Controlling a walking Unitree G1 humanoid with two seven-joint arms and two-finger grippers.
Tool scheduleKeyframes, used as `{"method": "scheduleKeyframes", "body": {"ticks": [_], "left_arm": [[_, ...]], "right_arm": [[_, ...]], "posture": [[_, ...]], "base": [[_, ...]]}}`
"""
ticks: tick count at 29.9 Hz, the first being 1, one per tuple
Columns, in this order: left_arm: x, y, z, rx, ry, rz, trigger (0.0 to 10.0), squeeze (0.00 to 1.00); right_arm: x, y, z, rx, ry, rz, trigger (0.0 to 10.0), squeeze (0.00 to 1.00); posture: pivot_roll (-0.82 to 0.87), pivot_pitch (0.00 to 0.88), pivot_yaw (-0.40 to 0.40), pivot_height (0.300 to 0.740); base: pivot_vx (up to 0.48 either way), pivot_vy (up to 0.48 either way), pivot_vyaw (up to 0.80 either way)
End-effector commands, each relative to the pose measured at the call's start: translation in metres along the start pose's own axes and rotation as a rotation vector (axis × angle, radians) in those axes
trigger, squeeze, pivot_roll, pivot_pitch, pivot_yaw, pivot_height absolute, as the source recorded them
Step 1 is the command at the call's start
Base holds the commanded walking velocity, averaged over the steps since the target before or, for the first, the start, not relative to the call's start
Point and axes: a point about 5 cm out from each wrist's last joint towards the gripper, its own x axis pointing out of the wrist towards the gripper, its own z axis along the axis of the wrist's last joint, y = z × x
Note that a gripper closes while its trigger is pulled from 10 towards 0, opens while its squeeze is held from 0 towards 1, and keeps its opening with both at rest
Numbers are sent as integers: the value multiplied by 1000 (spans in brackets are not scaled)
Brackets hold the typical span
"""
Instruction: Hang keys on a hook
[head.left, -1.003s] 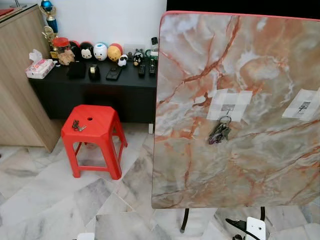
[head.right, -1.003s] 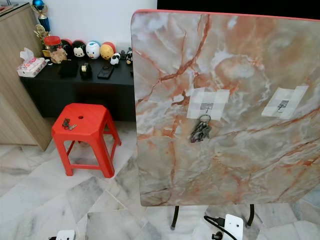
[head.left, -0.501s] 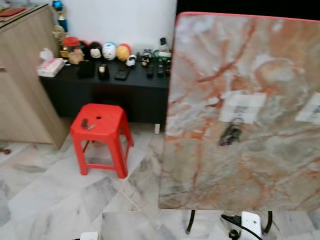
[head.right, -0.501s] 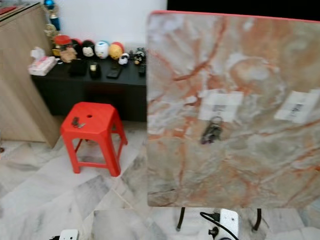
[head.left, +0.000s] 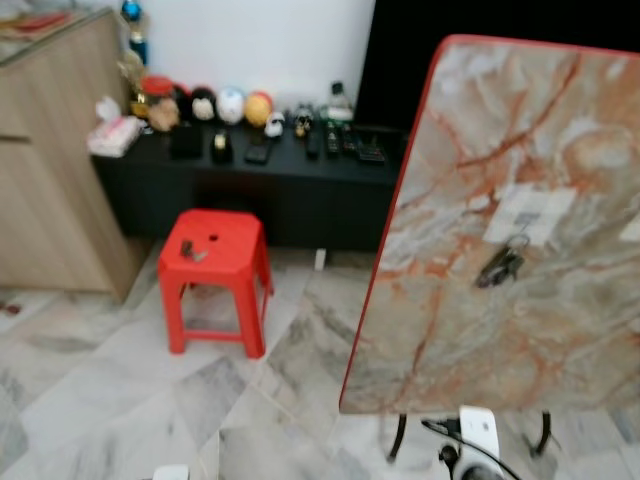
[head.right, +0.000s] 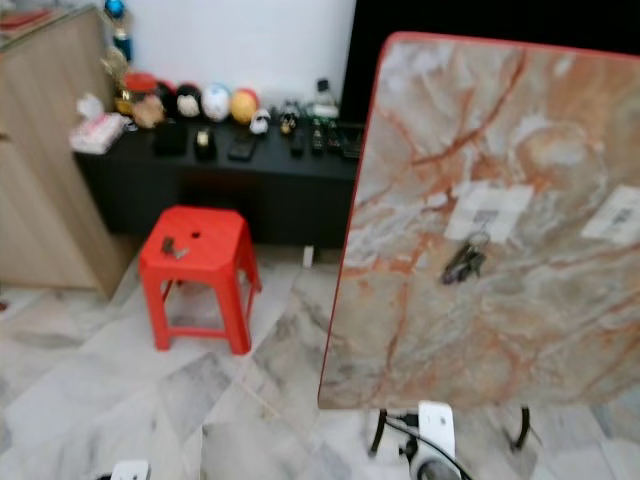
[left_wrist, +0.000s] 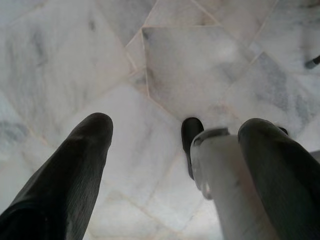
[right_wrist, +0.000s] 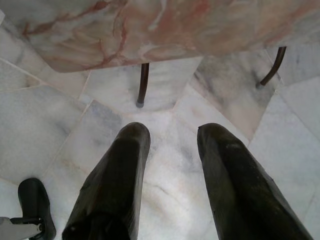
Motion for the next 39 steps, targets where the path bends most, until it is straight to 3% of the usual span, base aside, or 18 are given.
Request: {"method": "scheduleKeyframes", "body": {"ticks": [1,39], "left_arm": [[-1,-3,-5,-3,22,-13,10000,0],[-1,-3,-4,-11,21,-11,10000,0]], "right_arm": [[0,-2,0,-5,5,-4,10000,0],[0,1,3,-22,-4,-5,10000,0]], "posture": [[-37,18,-73,740],[-36,77,-74,740]], "base": [[0,364,0],[0,366,0]]}}
